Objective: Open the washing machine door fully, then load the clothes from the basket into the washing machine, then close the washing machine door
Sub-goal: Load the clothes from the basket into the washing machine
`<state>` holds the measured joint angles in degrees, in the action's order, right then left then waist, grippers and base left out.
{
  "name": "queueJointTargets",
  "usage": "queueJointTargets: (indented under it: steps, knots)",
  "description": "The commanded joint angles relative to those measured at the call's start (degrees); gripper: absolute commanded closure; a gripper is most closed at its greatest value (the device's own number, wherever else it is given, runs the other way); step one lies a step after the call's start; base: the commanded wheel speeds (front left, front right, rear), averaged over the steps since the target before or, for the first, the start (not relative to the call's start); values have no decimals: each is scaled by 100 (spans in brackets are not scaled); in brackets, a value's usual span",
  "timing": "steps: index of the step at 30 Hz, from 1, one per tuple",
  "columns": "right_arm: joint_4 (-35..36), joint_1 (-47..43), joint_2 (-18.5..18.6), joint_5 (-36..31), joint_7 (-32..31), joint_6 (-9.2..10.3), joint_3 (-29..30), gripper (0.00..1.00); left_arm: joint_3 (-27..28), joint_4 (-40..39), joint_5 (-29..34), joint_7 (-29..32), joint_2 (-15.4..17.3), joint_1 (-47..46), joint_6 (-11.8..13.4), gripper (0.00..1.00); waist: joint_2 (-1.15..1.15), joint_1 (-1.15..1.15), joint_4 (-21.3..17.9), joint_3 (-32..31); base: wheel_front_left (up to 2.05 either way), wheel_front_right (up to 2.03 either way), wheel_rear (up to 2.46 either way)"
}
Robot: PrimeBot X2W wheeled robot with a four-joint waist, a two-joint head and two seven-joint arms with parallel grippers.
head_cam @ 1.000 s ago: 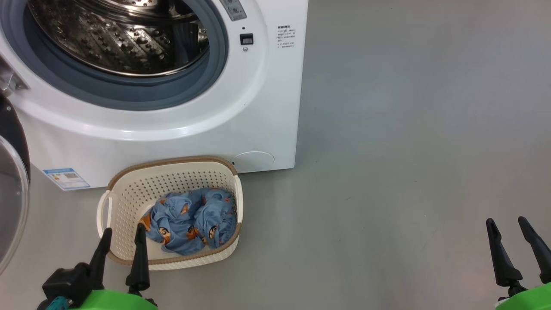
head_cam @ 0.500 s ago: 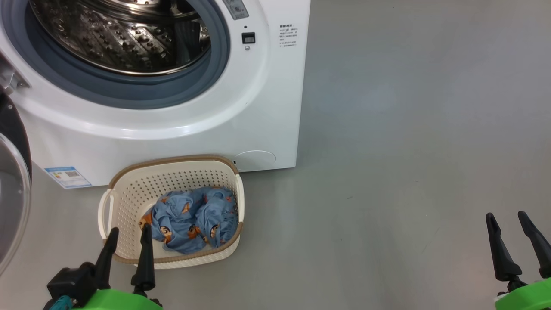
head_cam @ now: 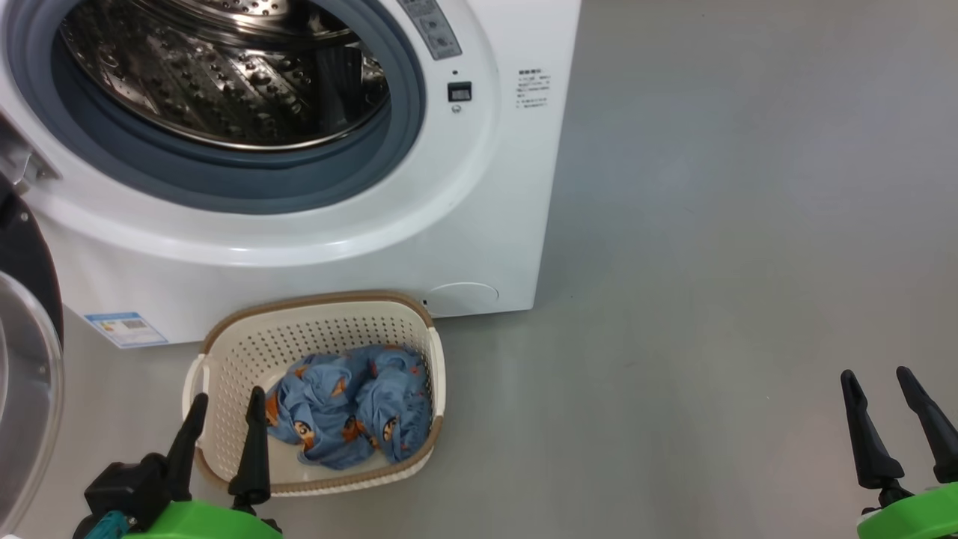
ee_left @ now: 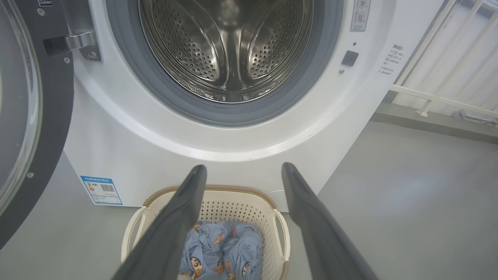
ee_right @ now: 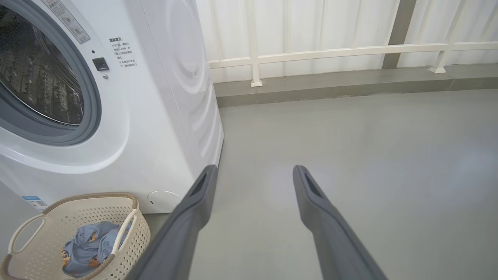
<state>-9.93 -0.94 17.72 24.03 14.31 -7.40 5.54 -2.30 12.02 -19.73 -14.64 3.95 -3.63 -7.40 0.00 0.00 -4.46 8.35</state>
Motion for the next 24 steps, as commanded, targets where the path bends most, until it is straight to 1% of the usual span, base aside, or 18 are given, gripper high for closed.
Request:
queueJointTargets:
  steps: [1, 7, 17, 24]
  knots:
    - [146, 133, 134, -12, 69, -9, -138, 0, 179, -134, 69, -36, 98, -206, -9, 0, 0, 0, 4, 21, 85, -125, 41]
    - [153, 161, 143, 2, 69, -9, -160, 0, 209, -23, 151, -36, 27, -248, -9, 0, 0, 0, 13, 67, 55, -68, 12]
    - [187, 230, 126, 20, 69, -9, -189, 0, 178, 143, 331, -36, -57, -319, -9, 0, 0, 0, 21, 192, 1, -1, 0]
    - [278, 349, 49, 26, 69, -9, -224, 0, 237, 614, 585, -36, -95, -521, -9, 0, 0, 0, -6, 482, 0, 0, 0]
